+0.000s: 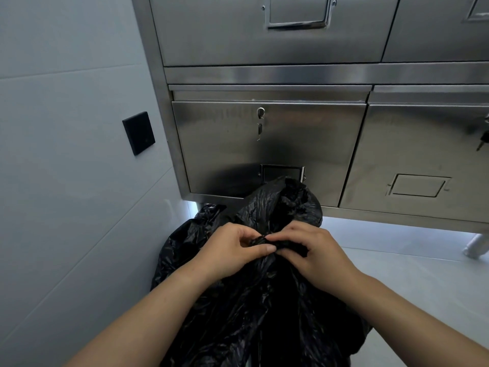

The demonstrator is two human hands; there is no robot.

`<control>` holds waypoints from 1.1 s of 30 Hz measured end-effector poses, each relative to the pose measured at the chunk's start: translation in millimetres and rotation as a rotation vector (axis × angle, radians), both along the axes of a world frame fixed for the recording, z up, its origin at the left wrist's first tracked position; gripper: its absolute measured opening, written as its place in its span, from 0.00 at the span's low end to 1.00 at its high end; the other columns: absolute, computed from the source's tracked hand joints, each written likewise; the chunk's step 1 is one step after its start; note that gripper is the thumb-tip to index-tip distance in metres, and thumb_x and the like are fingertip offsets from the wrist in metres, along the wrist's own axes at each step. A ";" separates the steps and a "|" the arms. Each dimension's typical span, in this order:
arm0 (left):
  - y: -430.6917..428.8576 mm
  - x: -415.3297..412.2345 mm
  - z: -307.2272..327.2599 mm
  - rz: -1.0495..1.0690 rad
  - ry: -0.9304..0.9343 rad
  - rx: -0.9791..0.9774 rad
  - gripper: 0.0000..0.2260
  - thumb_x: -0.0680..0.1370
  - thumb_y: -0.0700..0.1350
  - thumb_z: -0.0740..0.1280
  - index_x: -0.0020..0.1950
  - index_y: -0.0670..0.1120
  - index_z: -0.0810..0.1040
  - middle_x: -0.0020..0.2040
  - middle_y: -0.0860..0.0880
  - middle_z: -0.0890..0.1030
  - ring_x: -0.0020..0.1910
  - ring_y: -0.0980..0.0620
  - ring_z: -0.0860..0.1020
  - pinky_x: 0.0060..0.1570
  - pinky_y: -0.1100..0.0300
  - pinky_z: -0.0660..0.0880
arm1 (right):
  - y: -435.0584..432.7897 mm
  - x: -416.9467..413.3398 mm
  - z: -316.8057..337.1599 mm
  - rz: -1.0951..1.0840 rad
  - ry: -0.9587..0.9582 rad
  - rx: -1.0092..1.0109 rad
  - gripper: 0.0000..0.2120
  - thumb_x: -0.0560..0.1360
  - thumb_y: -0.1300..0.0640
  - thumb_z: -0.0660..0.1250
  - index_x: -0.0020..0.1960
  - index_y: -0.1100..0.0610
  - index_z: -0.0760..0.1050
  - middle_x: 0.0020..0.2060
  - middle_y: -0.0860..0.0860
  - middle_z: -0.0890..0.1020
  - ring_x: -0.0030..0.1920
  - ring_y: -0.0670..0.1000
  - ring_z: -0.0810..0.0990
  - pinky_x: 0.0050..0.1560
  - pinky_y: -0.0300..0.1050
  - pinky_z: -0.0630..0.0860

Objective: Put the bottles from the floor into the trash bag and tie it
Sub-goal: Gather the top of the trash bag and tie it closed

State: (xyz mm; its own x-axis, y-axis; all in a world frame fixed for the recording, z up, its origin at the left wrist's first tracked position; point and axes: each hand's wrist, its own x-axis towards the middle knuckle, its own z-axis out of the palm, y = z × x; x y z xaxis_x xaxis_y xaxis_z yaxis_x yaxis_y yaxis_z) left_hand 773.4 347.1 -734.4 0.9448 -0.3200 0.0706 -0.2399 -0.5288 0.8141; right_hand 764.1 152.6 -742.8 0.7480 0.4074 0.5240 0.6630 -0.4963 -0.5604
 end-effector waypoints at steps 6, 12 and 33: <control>-1.3 -4.4 -3.9 -0.020 -0.084 0.048 0.32 0.64 0.58 0.76 0.66 0.61 0.69 0.58 0.61 0.76 0.59 0.69 0.71 0.58 0.77 0.65 | 0.0 4.5 4.9 -0.124 -0.035 0.044 0.10 0.70 0.63 0.72 0.50 0.54 0.82 0.42 0.50 0.81 0.45 0.42 0.78 0.49 0.31 0.71; 2.6 -17.6 -18.2 0.085 -0.362 0.088 0.38 0.66 0.63 0.70 0.72 0.59 0.59 0.66 0.64 0.67 0.67 0.69 0.63 0.64 0.78 0.56 | -8.6 14.1 8.3 -0.264 -0.065 0.104 0.08 0.70 0.64 0.72 0.48 0.56 0.82 0.42 0.50 0.81 0.45 0.42 0.78 0.50 0.27 0.69; 14.6 -14.8 -16.9 0.295 -0.406 -0.305 0.10 0.65 0.65 0.69 0.34 0.60 0.76 0.48 0.58 0.78 0.50 0.62 0.77 0.52 0.70 0.70 | -24.5 29.7 -6.6 -0.448 0.040 0.148 0.04 0.72 0.63 0.69 0.45 0.56 0.81 0.41 0.49 0.80 0.43 0.45 0.76 0.46 0.20 0.64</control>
State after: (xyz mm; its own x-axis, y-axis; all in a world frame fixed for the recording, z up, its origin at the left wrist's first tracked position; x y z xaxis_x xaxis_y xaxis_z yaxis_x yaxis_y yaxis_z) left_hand 758.6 361.7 -751.4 0.8687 0.0440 0.4934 -0.4428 -0.3772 0.8134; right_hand 793.9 128.2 -749.5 0.8536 -0.0367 0.5196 0.3785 -0.6415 -0.6673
